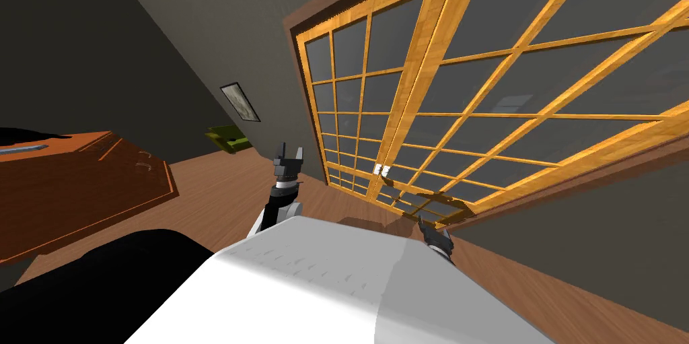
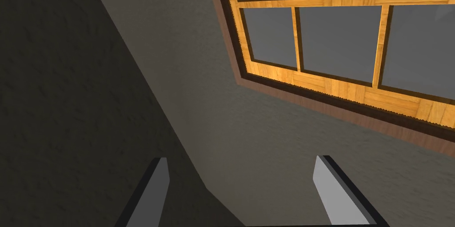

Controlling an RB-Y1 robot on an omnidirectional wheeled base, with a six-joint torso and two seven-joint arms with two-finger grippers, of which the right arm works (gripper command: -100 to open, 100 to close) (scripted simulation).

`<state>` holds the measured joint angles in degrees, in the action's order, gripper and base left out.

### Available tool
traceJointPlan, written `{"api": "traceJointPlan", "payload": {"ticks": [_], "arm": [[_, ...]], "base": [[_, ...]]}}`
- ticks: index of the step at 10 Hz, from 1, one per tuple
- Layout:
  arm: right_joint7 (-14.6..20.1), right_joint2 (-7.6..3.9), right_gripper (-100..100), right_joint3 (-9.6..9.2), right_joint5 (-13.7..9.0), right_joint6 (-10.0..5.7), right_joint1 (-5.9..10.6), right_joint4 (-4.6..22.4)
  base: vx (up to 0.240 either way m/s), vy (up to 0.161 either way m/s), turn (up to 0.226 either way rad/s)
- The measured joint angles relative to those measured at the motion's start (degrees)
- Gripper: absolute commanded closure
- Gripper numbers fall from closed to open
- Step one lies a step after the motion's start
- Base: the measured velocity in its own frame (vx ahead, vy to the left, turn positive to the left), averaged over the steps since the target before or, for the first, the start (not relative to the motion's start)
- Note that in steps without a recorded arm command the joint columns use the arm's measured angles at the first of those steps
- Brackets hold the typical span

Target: Pull the door open

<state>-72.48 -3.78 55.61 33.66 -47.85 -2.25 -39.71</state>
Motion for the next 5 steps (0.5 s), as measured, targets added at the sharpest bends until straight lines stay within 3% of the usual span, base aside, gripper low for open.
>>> {"api": "traceJointPlan", "payload": {"ticks": [3, 4, 5], "arm": [[-0.4, 1.80, -100, -0.43, -0.1, 0.16, 2.24, -0.5], [-1.0, 1.78, -100, -0.36, -0.3, -0.47, 3.45, 1.0], [-1.0, 2.87, -100, -0.88, -0.1, -0.35, 4.08, -0.1]], "base": [[0.170, -0.038, 0.136], [0.184, -0.044, 0.152], [0.192, -0.042, 0.126]]}}
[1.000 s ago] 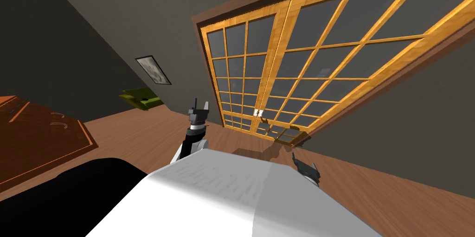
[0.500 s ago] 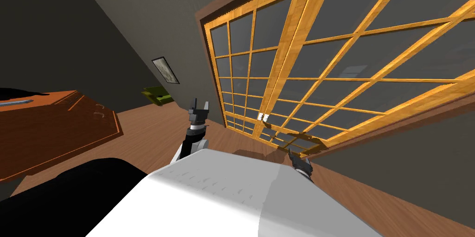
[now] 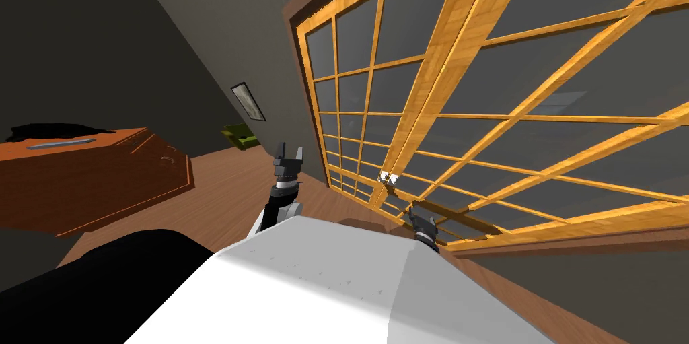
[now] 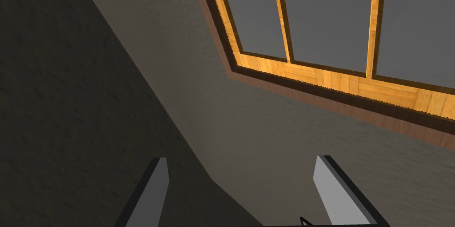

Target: Pull the door open

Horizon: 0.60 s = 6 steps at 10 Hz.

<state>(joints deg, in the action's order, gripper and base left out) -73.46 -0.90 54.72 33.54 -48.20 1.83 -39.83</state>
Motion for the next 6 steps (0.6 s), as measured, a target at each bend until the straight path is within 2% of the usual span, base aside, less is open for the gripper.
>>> {"api": "traceJointPlan", "payload": {"ticks": [1, 2, 3, 4, 5, 6], "arm": [[-0.7, -0.68, -100, 0.12, -0.3, -0.76, 1.87, 2.5], [-0.7, -0.57, -100, -0.08, -0.2, -0.89, 2.25, 2.4], [-0.3, 0.06, -100, -0.38, 0.0, -0.38, 1.88, 1.1], [-0.3, 0.22, -100, -0.66, 0.0, -0.54, 2.76, 1.5], [-0.3, 1.06, -100, -1.08, 0.1, -0.39, 3.41, 0.8], [-0.4, 1.41, -100, -1.42, 0.2, -0.32, 4.25, 0.7]], "base": [[0.121, -0.034, 0.062], [0.039, -0.020, 0.002], [0.111, -0.019, 0.163], [0.179, -0.049, 0.125], [0.184, -0.022, 0.111], [0.203, -0.013, 0.107]]}}
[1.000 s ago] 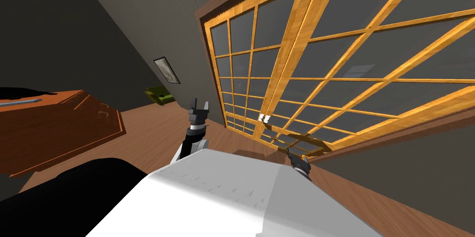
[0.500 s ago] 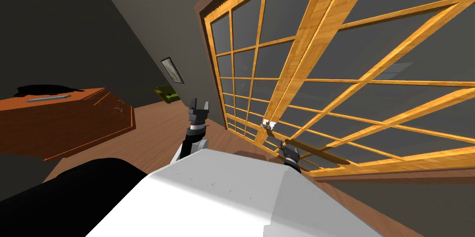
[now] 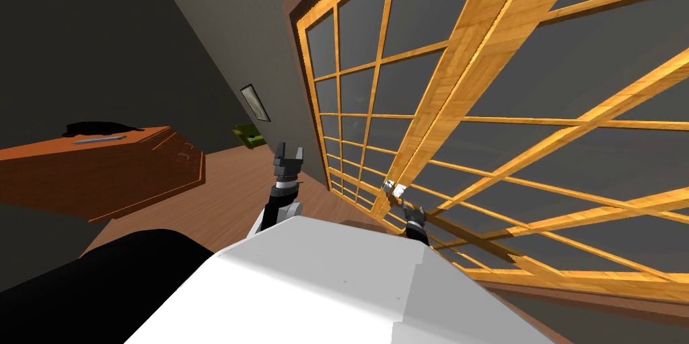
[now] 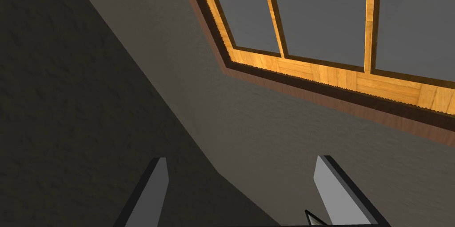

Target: Pull the door open

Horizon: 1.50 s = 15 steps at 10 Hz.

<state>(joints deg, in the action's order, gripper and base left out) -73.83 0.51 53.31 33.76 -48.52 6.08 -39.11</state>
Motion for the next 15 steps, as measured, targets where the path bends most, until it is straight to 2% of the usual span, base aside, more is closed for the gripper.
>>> {"api": "traceJointPlan", "payload": {"ticks": [1, 2, 3, 9, 10, 11, 13, 14, 15], "arm": [[-0.3, 0.40, -100, -0.28, 0.0, -0.27, 0.96, 0.4], [-0.1, 0.94, -100, -0.83, 0.3, -0.03, 1.63, -0.4], [0.0, 0.99, 100, -0.92, 0.3, 0.07, 1.75, -0.5], [-0.2, 1.28, 100, -1.09, 0.4, 0.08, 1.67, -0.1], [0.5, 1.56, 100, -1.42, 0.4, 0.53, 1.24, -1.1], [1.2, 1.33, 100, -1.62, 0.2, 0.60, 0.87, -1.4], [1.9, 0.04, 100, -1.10, -0.7, -0.51, 0.34, 1.0], [1.8, 0.56, 100, -0.94, -0.9, -0.27, -0.30, 0.7], [2.1, 0.22, 100, -0.81, -1.2, 0.02, -0.50, 1.3]], "base": [[0.210, -0.047, 0.104], [0.094, -0.027, 0.029], [-0.010, 0.010, -0.003], [-0.027, 0.008, 0.000], [-0.140, 0.047, -0.009], [-0.159, 0.049, -0.039], [-0.177, 0.045, -0.086], [-0.138, 0.014, -0.036], [-0.105, 0.003, -0.003]]}}
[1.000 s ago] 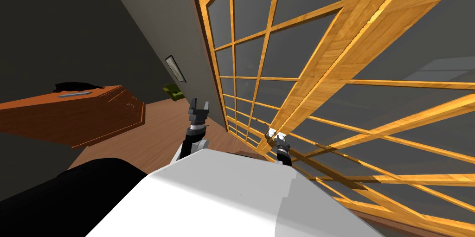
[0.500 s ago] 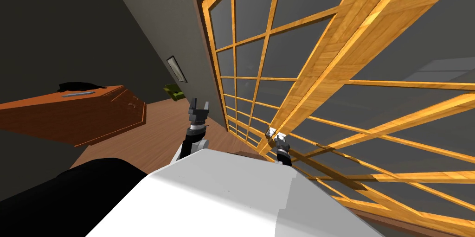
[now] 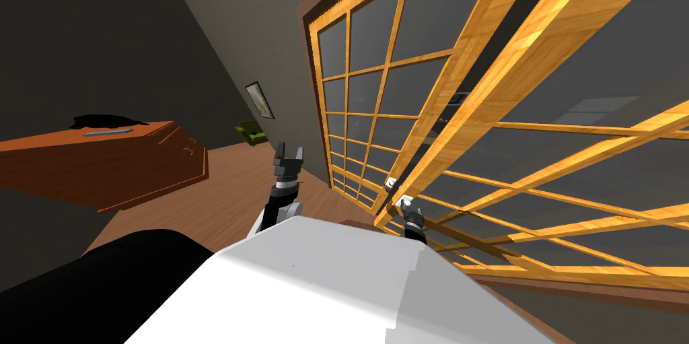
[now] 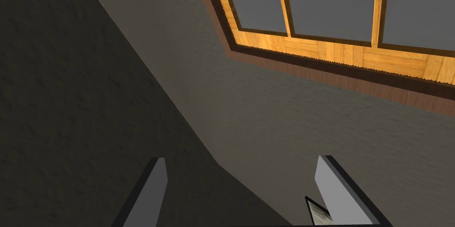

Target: Pull the door open

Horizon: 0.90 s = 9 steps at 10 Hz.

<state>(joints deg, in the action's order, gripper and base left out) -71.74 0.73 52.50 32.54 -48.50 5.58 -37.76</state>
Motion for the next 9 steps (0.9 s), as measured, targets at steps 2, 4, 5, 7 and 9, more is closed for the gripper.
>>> {"api": "traceJointPlan", "payload": {"ticks": [2, 4, 5, 7, 9], "arm": [[0.7, -0.41, 100, -0.09, -0.2, -0.39, -0.65, 0.7], [1.8, 0.55, 100, -0.54, -0.3, 0.40, -1.64, -1.6], [2.3, 0.20, 100, -0.62, -0.5, 0.30, -1.63, -1.6], [2.9, -0.51, 100, -0.56, -1.2, -0.43, -1.65, -0.3], [3.5, -1.40, 100, -0.43, -1.8, -0.77, -1.52, 1.4]], "base": [[-0.009, 0.005, 0.000], [-0.047, 0.013, -0.002], [-0.053, 0.011, -0.010], [-0.064, 0.023, -0.028], [-0.045, 0.016, 0.000]]}}
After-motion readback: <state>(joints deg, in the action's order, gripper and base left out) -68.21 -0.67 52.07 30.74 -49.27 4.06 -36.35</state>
